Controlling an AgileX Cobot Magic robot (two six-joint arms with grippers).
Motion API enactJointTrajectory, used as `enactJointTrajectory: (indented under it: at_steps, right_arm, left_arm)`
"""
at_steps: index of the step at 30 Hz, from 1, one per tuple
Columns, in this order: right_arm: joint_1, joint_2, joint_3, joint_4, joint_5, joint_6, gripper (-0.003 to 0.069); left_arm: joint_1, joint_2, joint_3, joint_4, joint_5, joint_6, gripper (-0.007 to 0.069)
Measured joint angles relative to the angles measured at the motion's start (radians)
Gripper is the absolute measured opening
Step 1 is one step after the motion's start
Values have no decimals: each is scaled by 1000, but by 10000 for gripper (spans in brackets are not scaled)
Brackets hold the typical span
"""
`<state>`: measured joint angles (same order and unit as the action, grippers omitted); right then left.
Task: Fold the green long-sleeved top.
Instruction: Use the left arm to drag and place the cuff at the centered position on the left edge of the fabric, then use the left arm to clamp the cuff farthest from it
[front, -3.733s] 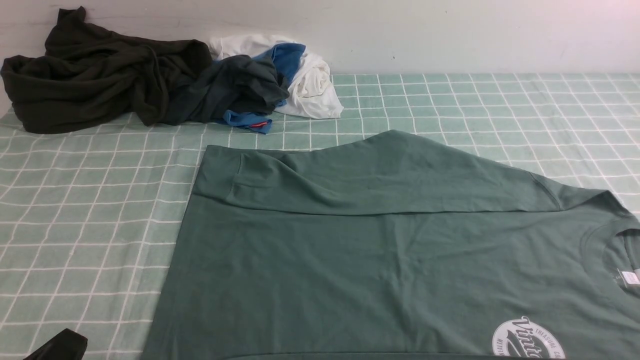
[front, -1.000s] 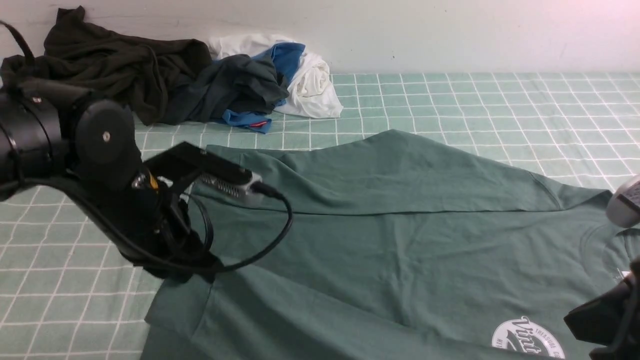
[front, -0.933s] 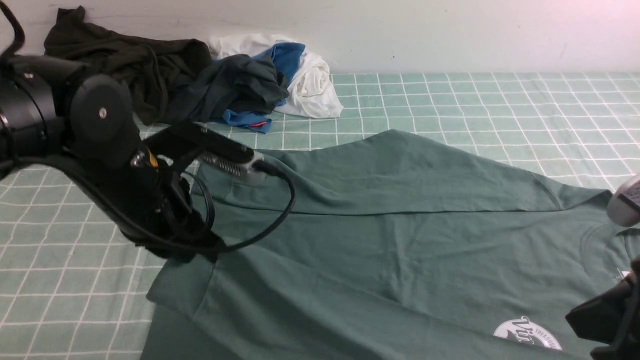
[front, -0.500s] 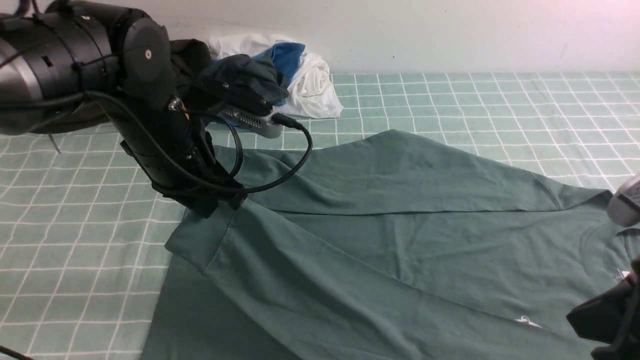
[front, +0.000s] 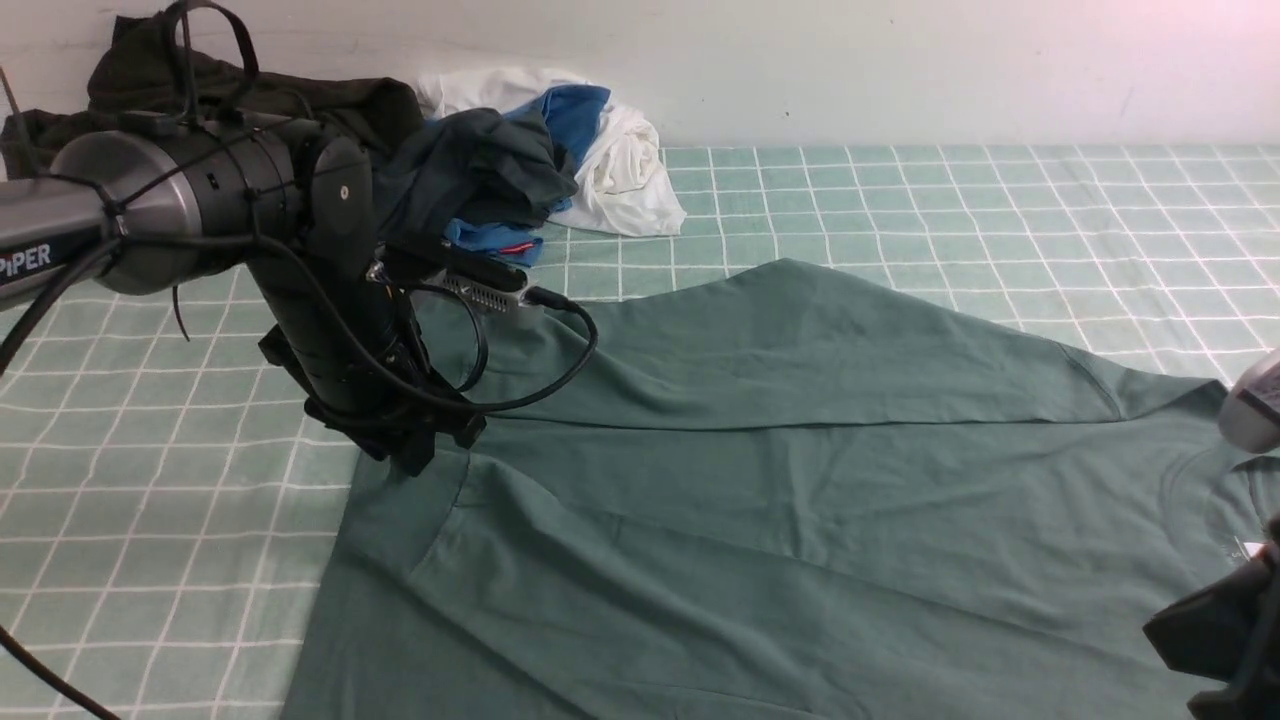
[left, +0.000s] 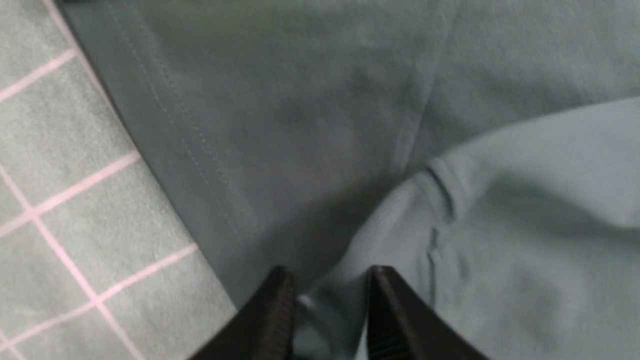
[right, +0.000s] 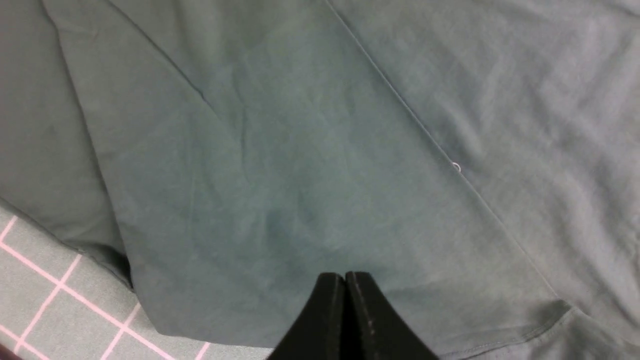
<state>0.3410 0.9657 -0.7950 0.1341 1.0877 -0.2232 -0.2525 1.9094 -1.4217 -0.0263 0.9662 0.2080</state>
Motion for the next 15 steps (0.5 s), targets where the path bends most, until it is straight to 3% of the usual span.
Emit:
enactJointTrajectory:
  at_steps: [5, 15]
  right_arm:
    - [0, 20, -11, -57, -57, 69, -14]
    - [0, 214, -141, -134, -108, 116, -14]
  left_arm:
    - [53, 19, -109, -2, 7, -38, 388]
    - [111, 204, -345, -43, 2, -42, 399]
